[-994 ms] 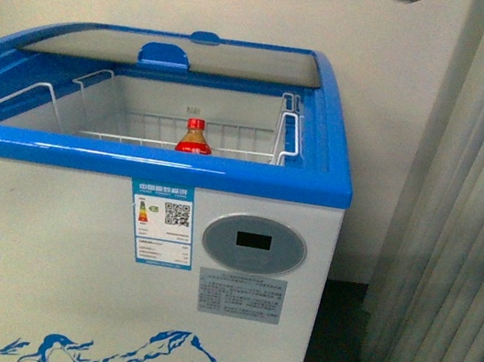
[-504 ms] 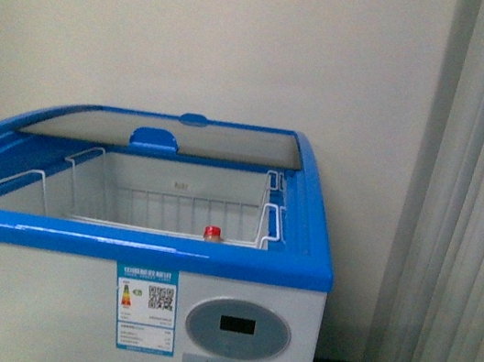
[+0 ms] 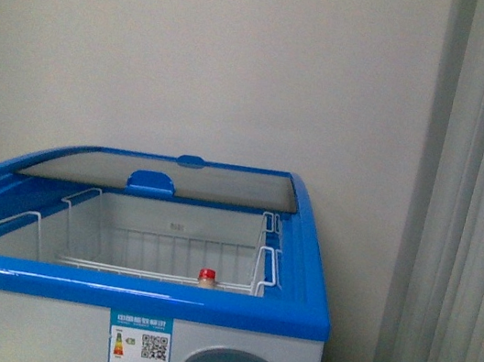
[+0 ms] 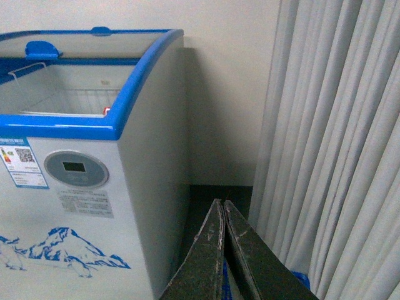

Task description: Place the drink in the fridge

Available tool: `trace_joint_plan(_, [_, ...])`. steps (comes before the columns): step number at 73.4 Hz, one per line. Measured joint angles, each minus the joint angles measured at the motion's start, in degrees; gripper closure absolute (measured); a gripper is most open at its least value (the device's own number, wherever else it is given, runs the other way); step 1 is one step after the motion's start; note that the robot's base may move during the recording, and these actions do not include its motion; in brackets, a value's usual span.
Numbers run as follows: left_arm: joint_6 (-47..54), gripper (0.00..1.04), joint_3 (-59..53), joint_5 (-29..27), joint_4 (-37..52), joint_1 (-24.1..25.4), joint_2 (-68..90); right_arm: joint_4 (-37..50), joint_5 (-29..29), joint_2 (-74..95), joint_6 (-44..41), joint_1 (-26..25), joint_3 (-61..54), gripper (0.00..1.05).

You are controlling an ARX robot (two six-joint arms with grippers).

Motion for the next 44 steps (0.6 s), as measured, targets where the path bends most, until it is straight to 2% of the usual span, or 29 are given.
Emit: trace_joint_plan(44, [0.0, 1.02, 0.0, 0.0, 0.0, 0.0, 0.0, 1.1, -0.2, -5.4, 0.0, -0.1, -6.1, 1.02])
